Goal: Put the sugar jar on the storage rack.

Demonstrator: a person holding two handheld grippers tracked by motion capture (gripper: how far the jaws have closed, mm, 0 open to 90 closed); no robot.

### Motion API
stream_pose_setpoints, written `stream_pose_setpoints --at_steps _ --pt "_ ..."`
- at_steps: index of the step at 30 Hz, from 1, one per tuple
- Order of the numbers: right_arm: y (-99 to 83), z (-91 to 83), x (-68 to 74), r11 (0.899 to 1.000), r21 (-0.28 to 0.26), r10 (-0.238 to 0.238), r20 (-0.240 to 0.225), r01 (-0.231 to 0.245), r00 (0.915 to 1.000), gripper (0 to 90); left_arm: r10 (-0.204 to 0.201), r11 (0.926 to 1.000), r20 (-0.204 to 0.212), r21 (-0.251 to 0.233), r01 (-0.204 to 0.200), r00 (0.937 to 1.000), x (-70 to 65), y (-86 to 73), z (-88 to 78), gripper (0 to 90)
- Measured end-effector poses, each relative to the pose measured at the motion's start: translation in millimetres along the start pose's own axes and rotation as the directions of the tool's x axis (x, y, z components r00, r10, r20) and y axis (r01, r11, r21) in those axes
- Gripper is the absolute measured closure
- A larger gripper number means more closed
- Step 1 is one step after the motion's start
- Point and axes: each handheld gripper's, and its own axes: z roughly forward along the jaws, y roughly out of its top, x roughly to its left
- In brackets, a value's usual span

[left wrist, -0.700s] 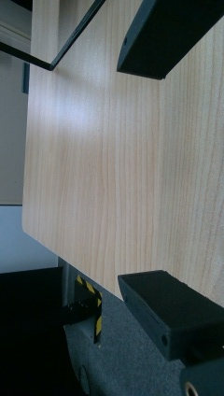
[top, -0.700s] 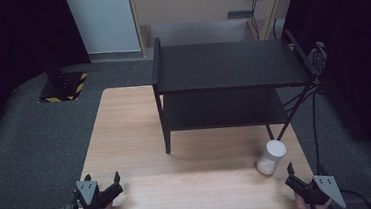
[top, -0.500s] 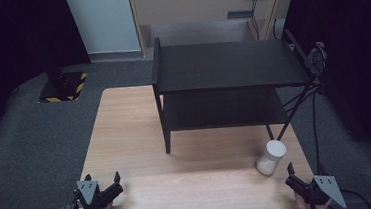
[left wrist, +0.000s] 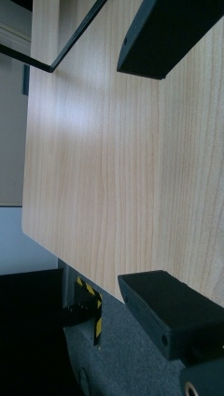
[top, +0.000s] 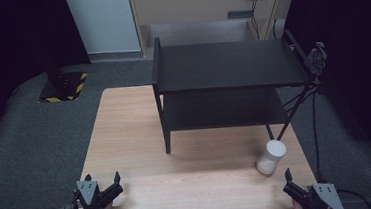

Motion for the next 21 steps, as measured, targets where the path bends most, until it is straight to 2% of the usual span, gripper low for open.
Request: stream_pose_setpoints --at_steps 11,21 --pt "6.9 -16.7 6.6 0.999 -0.033 -0.010 -0.085 0.007 0.9963 0.6 0.001 1.0000 0.006 -0.002 -0.001 1.0000 0.2 -0.5 -0.2 0.3" --pt "15.0 -11.6 15.0 0.998 -0.047 -0.037 -0.164 0.030 0.9858 0.6 0.002 1.0000 0.009 -0.006 -0.002 1.0000 0.9 -1.0 -0.6 0.3"
